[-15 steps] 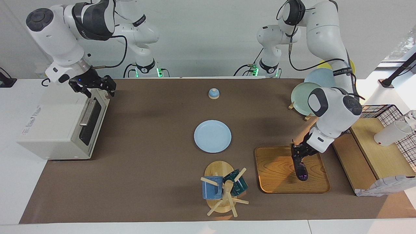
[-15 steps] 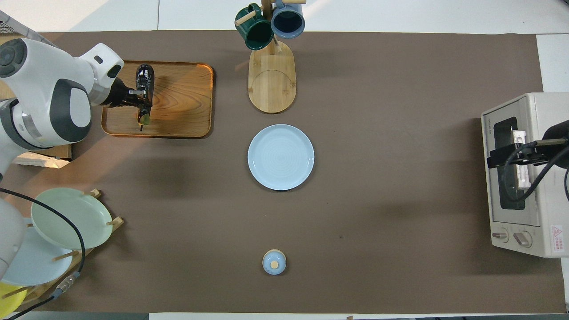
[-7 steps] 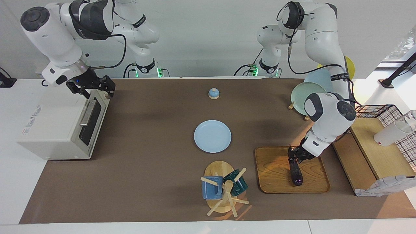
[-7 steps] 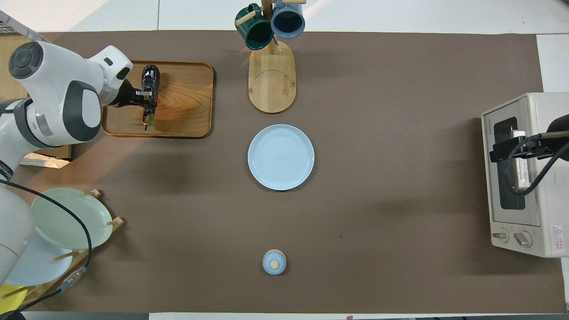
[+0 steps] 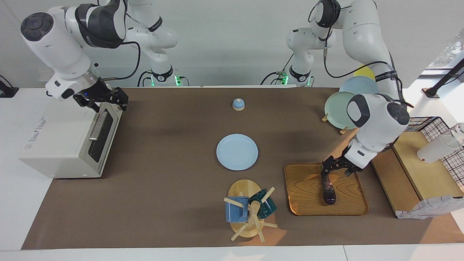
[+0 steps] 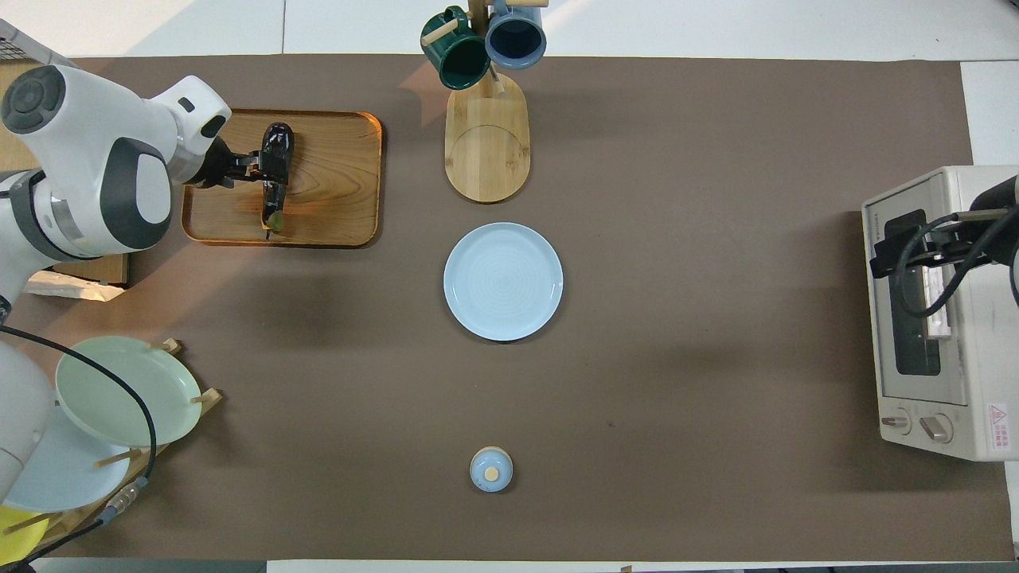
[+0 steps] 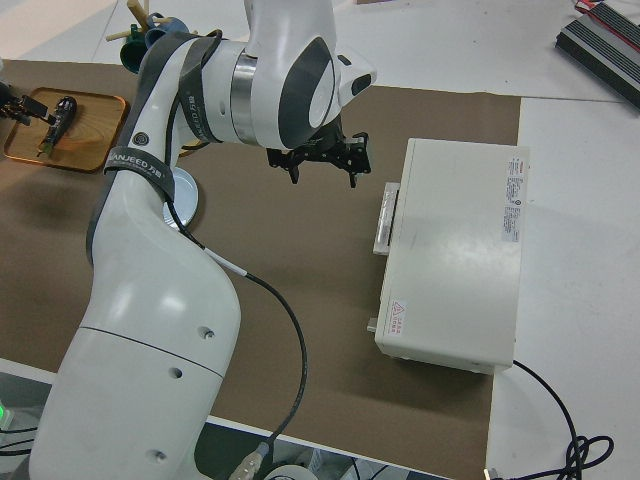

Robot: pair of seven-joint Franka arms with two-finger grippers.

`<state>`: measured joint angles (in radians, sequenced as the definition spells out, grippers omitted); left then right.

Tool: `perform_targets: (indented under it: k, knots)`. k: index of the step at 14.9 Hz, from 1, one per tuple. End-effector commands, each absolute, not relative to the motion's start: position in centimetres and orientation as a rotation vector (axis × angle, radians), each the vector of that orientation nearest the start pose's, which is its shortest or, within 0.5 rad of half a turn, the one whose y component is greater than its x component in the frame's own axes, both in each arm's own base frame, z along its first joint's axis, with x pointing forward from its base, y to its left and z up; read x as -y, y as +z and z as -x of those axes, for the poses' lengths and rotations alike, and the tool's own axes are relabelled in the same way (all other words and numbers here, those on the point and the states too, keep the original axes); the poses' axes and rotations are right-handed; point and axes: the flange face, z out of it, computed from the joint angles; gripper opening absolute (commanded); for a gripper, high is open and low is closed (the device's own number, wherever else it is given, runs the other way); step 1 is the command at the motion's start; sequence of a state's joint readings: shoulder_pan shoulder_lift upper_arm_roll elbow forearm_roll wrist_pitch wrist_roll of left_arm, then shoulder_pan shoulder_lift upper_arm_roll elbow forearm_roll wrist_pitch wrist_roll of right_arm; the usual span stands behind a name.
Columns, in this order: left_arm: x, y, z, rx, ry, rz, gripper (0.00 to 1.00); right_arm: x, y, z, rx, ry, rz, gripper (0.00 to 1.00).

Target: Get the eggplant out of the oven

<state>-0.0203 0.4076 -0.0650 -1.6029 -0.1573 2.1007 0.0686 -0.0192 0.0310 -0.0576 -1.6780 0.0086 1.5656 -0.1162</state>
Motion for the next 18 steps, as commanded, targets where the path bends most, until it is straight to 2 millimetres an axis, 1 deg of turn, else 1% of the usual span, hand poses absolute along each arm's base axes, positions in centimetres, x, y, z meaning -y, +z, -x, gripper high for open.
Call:
perform_targets:
  k: [1,3,5,6,8,9,10,11,12,14,16,18]
  knots:
    - [3.9,47.0,-65.0,-0.105,-0.105,3.276,1.0,4.1,56.0,-54.3,0.036,0.252,3.122,1.0]
    - [2.5,51.2,-63.5,-0.089,-0.106,3.256,1.0,4.0,56.1,-53.9,0.036,0.252,3.122,1.0]
    - [2.0,55.4,-61.1,-0.049,-0.097,3.223,1.0,4.3,56.2,-54.3,0.036,0.225,3.125,1.0]
    - [1.9,57.1,-59.9,-0.028,-0.083,3.21,1.0,4.3,56.3,-54.4,0.036,0.218,3.126,1.0]
    - [2.0,59.5,-57.3,0.001,0.003,3.157,1.0,4.2,56.9,-54.7,0.041,0.199,3.127,1.0]
    - [2.5,60.4,-56.0,0.04,0.052,3.138,1.0,4.2,57.7,-54.6,0.036,0.175,3.129,1.0]
    - [2.7,60.8,-55.0,0.062,0.109,3.13,1.0,4.2,58.2,-54.6,0.036,0.161,3.131,1.0]
    - [3.6,61.1,-54.2,0.041,0.139,3.122,1.0,4.3,58.3,-54.6,0.036,0.156,3.133,1.0]
    - [3.8,61.6,-53.5,0.032,0.141,3.118,1.0,4.4,58.4,-54.5,0.034,0.158,3.129,1.0]
    - [3.7,60.5,-52.6,0.036,0.172,3.114,1.0,4.7,58.4,-54.5,0.021,0.154,3.123,1.0]
    - [4.0,59.2,-51.6,0.017,0.175,3.115,1.0,4.6,58.4,-54.5,0.026,0.152,3.122,1.0]
    - [3.9,59.2,-51.7,0.022,0.165,3.127,1.0,4.4,58.5,-54.5,0.031,0.149,3.119,1.0]
